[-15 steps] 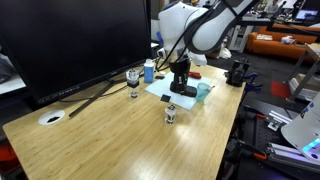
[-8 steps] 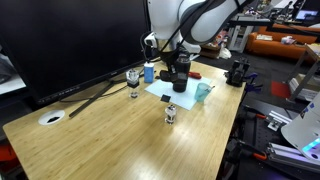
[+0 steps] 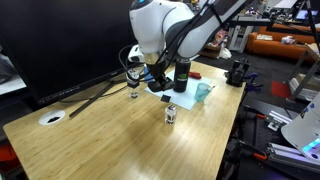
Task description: Move the black object
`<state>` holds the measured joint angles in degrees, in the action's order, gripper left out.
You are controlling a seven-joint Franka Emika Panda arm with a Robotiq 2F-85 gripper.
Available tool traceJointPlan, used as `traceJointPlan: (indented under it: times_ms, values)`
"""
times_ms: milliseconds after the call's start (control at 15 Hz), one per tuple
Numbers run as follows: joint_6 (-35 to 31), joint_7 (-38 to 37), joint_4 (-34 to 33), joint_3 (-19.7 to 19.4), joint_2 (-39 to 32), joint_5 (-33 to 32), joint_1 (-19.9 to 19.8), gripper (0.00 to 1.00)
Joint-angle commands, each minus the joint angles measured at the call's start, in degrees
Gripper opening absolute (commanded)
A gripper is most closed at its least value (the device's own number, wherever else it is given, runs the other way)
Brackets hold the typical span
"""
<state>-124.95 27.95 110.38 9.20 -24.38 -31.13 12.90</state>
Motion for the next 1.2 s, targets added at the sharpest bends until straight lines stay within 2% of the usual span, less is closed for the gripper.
traceJointPlan:
  times_ms: [0,333,800,867,933,1133]
  values:
    - [1.38,5.91,-4.37,0.14,-5.5,-4.51,0.58,0.26]
    - [1.92,14.51,-9.0,2.05,-11.1,-4.53,0.86,0.26]
    - [6.96,20.73,-15.64,0.52,-17.14,-4.63,1.5,0.26]
    - [7.67,21.0,-16.32,0.26,-17.47,-4.69,1.68,0.76]
    - [8.4,21.08,-16.89,-0.02,-17.66,-4.93,1.91,0.77]
    - [9.99,20.89,-17.75,0.12,-17.3,-4.33,1.7,0.95]
